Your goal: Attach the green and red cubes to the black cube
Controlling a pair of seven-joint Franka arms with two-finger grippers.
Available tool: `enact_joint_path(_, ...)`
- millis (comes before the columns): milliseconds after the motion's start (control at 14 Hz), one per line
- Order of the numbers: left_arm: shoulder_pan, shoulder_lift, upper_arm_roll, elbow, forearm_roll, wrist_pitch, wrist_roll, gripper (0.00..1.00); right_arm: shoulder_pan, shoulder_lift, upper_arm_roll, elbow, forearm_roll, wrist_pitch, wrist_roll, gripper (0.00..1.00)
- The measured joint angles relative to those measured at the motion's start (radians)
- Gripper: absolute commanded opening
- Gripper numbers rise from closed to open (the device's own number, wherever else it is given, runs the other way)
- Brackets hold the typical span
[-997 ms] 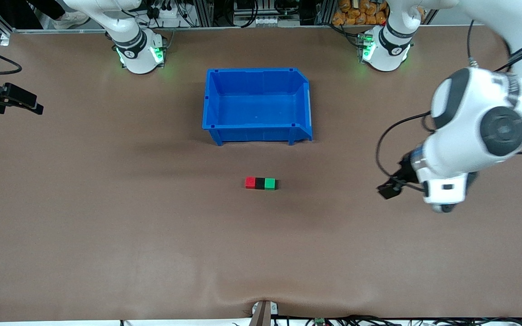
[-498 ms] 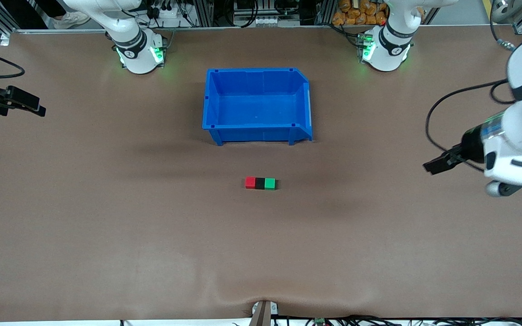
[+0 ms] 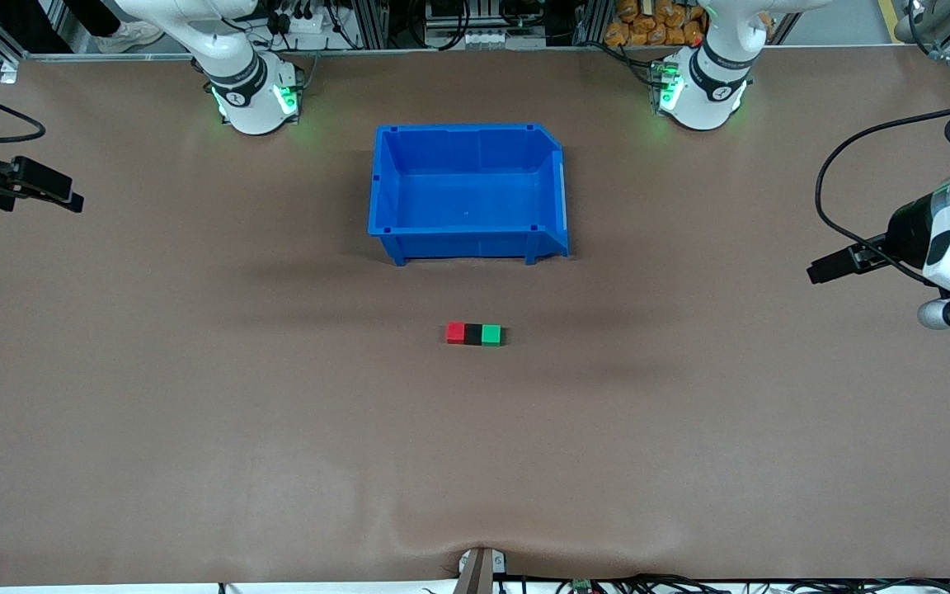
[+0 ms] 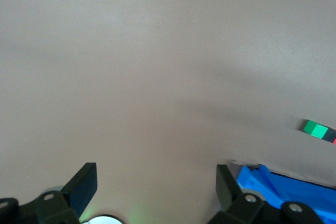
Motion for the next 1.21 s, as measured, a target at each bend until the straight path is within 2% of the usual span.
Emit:
enact_joint_path(569,0.032,-0.074,-0.001,-0.042,0.000,-0.032,0.034,1.00,0.000,0.000,0.000,0.000,0.000,0.000,0.000,1.00)
enact_joint_path(1210,0.047,-0.197,-0.012,-0.198,-0.001,0.015,0.047,1.00,0.000,0.002,-0.001,0.000,0.000,0.000,0.000,1.00)
